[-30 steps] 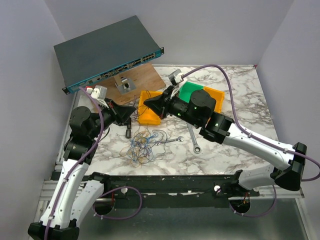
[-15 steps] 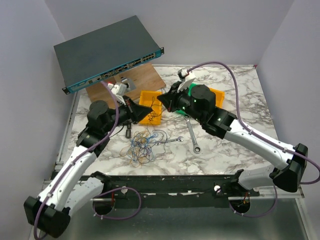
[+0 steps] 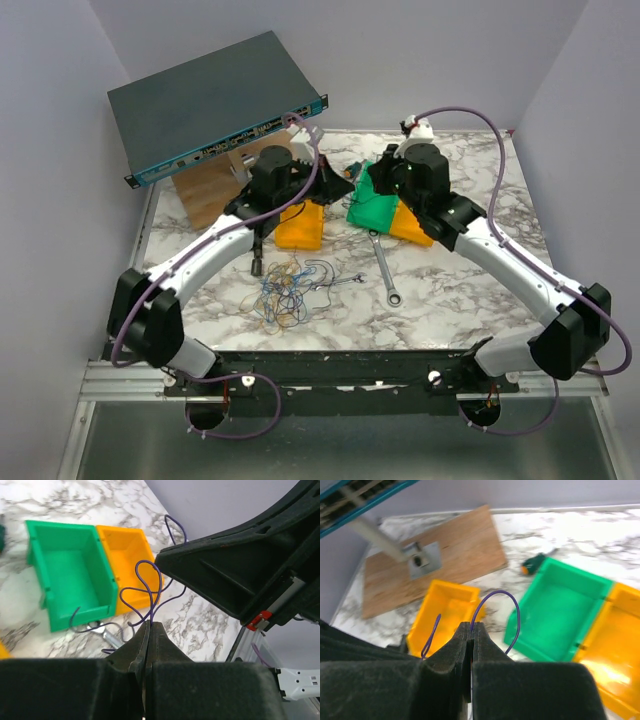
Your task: Untangle the cables
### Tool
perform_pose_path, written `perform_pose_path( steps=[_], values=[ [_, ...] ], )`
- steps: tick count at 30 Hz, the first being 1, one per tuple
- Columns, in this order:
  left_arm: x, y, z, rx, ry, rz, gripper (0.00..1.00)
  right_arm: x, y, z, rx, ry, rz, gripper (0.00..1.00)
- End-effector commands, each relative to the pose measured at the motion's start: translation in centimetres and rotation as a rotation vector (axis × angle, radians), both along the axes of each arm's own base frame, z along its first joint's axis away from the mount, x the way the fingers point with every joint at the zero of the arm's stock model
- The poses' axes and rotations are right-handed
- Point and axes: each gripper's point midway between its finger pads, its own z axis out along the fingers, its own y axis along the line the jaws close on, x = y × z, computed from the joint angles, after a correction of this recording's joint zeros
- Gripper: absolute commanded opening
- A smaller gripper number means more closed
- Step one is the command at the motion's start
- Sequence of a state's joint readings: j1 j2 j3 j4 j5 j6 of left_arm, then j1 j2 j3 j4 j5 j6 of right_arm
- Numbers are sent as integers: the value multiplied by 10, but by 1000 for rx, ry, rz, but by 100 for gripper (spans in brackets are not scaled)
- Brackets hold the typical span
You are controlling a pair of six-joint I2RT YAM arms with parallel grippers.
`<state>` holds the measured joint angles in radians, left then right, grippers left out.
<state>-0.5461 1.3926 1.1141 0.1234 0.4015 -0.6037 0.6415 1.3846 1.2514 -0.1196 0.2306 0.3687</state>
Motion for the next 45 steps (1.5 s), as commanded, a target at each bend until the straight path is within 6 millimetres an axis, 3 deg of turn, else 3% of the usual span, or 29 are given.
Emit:
perform_pose_path(
  steps=[1,8,14,21,26,35,39,45],
  values=[
    [11,-60,19,-44,-61,-165,0,21,-59,-21,-63,41,-202,1],
    [35,-137,8,-65,-14,-311,0,42,-128,-29,-83,52,-403,1],
    [58,-182,-18,-97,60,-353,0,55,-157,-43,-107,64,-500,1],
    [83,-222,-60,-119,168,-345,0,70,-175,-73,-140,105,-556,1],
    [89,-218,-72,-59,171,-299,1,77,-178,-97,-147,149,-557,1],
    [88,-193,-76,82,165,-218,43,88,-180,-118,-131,193,-548,1],
    [86,-178,-65,137,140,-185,56,92,-179,-126,-135,212,-549,1],
    [77,-147,-40,185,108,-153,63,92,-172,-148,-128,265,-518,1]
  ],
)
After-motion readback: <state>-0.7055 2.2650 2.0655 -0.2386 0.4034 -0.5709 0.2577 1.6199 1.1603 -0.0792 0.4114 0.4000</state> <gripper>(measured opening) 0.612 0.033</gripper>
